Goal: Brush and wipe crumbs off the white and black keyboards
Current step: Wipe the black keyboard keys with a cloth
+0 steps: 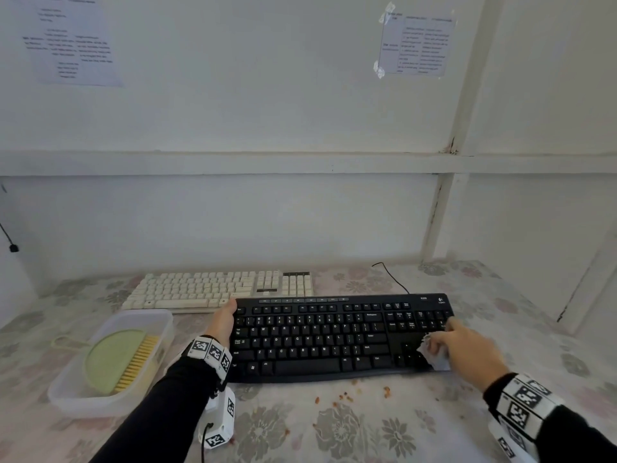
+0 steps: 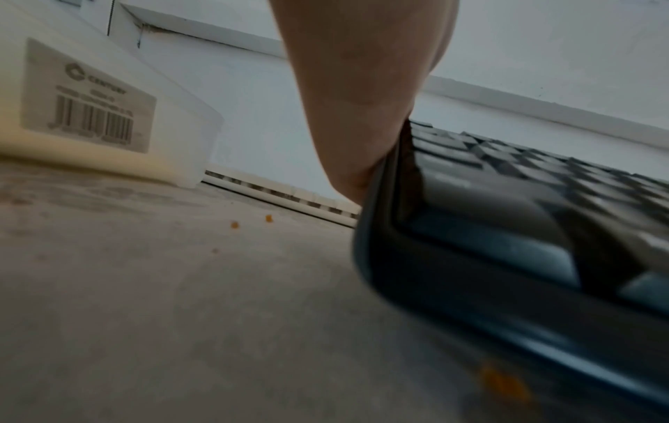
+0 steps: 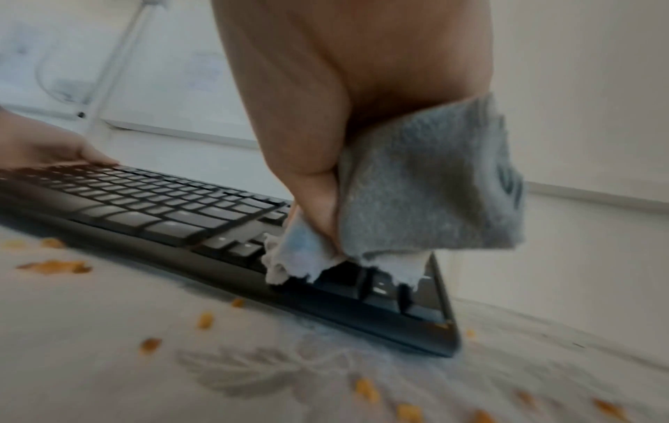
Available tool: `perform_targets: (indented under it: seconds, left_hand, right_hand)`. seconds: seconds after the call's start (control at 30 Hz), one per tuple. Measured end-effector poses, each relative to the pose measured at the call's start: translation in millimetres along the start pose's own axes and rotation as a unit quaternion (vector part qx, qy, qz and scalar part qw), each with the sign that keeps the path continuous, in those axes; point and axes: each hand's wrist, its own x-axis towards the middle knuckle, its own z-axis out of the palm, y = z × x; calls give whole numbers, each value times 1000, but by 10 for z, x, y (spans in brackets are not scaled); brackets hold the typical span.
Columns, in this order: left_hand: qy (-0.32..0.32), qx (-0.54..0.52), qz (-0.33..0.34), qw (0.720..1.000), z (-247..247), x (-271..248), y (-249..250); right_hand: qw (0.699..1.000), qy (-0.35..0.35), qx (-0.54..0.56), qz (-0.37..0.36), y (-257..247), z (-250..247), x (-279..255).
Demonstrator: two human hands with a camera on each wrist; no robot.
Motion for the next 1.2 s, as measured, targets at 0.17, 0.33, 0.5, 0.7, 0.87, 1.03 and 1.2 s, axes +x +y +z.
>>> perform_targets:
  seconds: [0.17,0.33,0.5,0.7,0.87,1.03,1.2]
  left_hand:
    - [12,22,15,1000,-22,-56,17]
    - [8,33,-1,999,-109,35,12]
    - [-3,54,-4,999,-93,1,5]
    - [15,45,22,999,-117,71,27]
    - [-6,95,54,994,-110,-27,49]
    - [-86,239,89,963,-188,-162,99]
    - [-159,423,126,883,-410,-74,109]
  right_hand:
    - [998,-16,13,63,283,3,80]
    - [988,4,61,144,287,-147,35]
    - [992,4,105,76,190,-54,151]
    - [994,-57,77,61,156,-106,53]
    - [986,-71,94,117,132,-257,-15]
    - [989,-56,133,26,-312,-342,105]
    - [964,-86,232,-95,-1177,-401,179]
